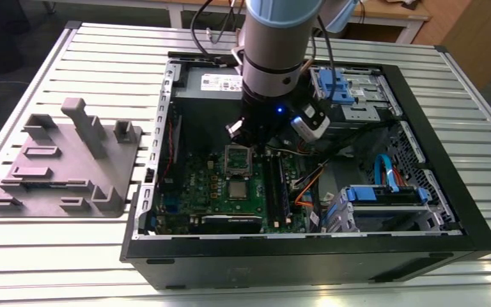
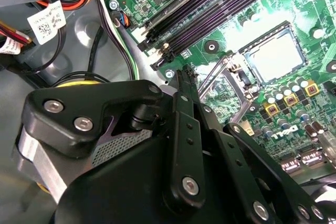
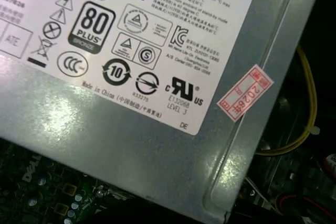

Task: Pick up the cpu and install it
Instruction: 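Close the cpu cover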

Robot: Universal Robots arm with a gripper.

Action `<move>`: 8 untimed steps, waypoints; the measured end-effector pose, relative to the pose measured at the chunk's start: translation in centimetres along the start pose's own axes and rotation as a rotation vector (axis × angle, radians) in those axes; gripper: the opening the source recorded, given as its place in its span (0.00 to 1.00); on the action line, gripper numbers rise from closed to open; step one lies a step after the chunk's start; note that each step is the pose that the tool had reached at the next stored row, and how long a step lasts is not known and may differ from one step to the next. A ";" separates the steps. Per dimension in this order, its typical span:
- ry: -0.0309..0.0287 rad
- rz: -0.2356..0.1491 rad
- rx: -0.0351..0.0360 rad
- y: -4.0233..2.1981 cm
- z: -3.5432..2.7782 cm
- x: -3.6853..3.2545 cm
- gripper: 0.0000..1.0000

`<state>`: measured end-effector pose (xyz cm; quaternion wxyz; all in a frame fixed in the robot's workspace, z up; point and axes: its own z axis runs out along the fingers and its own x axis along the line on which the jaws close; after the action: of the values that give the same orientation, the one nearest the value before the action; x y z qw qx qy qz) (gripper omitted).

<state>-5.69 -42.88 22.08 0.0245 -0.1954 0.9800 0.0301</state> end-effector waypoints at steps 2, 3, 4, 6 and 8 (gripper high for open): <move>0.0000 -0.001 -0.0001 0.03 0.00 -0.01 0.10; 0.0001 -0.001 0.0000 0.04 0.00 0.00 0.10; 0.0000 -0.001 -0.0001 0.05 0.00 0.00 0.10; 0.0002 -0.001 0.0001 0.06 -0.01 0.02 0.10; 0.0007 -0.003 0.0008 0.10 -0.09 0.09 0.10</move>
<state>-5.81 -42.83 22.17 0.0243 -0.1970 0.9797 0.0296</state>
